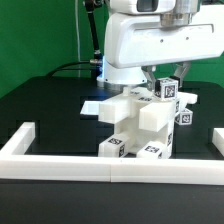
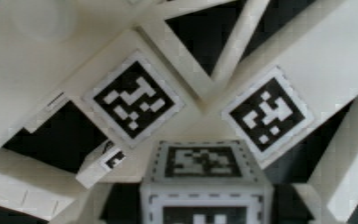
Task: Assemble chair
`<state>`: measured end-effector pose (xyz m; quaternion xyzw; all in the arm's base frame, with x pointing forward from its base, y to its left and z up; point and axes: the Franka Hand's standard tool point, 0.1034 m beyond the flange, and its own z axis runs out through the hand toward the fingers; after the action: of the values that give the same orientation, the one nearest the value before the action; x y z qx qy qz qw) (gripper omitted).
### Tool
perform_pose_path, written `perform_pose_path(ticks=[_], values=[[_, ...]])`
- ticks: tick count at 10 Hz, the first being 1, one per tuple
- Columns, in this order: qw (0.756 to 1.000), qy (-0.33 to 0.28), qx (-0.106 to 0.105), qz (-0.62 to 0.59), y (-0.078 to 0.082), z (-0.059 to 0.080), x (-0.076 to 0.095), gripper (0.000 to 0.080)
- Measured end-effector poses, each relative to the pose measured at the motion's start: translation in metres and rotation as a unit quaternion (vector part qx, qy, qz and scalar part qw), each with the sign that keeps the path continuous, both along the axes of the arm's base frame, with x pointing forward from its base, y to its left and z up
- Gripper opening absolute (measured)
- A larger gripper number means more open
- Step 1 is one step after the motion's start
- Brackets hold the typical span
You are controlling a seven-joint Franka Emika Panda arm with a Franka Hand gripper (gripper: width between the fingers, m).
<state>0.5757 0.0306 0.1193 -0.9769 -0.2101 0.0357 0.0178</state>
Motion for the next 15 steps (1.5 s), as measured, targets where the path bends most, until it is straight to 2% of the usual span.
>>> perform_pose_path(ticks=[8, 13, 15], values=[[1.0, 0.0, -0.002, -0.026, 0.0003, 0.0, 0.0, 0.0288], [0.979, 0.004, -0.015, -0.205, 0.0009, -0.0003, -0.0002, 0.0288], [0.961, 0.006, -0.021, -0.277, 0.0013, -0.0004, -0.0003, 0.0288]])
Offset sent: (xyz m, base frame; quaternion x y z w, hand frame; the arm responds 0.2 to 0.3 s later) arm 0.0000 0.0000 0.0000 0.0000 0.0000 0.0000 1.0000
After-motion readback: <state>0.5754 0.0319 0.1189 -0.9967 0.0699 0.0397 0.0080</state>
